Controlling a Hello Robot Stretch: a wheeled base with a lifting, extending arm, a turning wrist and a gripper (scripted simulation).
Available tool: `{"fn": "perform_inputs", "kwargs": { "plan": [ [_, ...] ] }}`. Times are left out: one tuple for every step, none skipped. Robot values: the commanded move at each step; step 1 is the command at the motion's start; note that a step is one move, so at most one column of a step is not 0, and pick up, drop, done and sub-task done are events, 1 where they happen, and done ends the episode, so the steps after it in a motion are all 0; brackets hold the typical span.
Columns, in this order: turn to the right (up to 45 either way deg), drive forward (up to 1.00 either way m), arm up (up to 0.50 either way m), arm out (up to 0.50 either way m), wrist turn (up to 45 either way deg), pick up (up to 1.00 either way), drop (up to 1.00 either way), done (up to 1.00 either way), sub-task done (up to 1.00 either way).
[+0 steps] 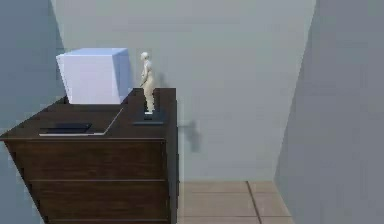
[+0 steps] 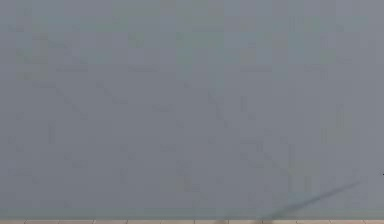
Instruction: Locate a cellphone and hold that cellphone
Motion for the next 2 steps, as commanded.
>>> {"fn": "perform_inputs", "kwargs": {
  "plan": [
    [0.0, 0.15, 0.0, 0.0, 0.0, 0.0, 0.0, 0.0, 0.0],
    [-45.0, 0.0, 0.0, 0.0, 0.0, 0.0, 0.0, 0.0, 0.0]
  ]
}}
